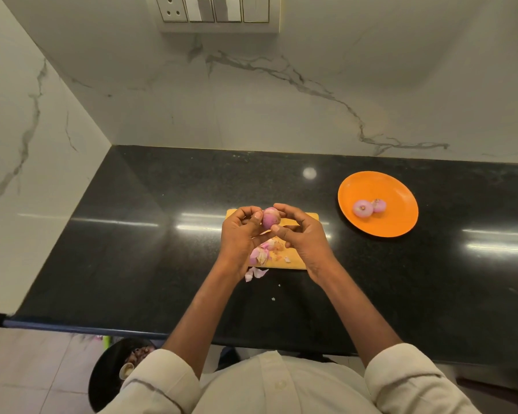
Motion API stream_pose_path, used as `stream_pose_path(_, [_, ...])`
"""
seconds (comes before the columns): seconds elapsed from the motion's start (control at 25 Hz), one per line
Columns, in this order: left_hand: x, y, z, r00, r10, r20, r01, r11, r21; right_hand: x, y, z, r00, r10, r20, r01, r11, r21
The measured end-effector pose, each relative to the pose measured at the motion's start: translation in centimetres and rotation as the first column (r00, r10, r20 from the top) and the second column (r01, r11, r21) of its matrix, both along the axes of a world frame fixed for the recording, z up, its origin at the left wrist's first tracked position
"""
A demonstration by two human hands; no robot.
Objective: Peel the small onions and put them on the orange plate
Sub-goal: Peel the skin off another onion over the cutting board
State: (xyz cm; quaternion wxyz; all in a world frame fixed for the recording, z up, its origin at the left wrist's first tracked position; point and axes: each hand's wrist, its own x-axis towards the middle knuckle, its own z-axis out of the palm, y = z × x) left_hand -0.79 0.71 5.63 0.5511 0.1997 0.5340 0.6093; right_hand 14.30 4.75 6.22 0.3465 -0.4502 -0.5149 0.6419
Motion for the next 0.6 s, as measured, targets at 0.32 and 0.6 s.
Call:
stream_pose_path(0.32, [0.6,0.1,0.1,0.989,-0.065,0.136,0.064,0.998,0.012,-0.4,0.3,-0.7,0.962,-0.135,0.235,0.067,0.959,0.276])
stream_pose_path(0.6, [1.1,0.4,0.1,0.96,-0.01,0.28,0.024,0.999,-0.046,-1.0,-0.5,-0.8,0.898,-0.308,0.314,0.131,0.869,0.478])
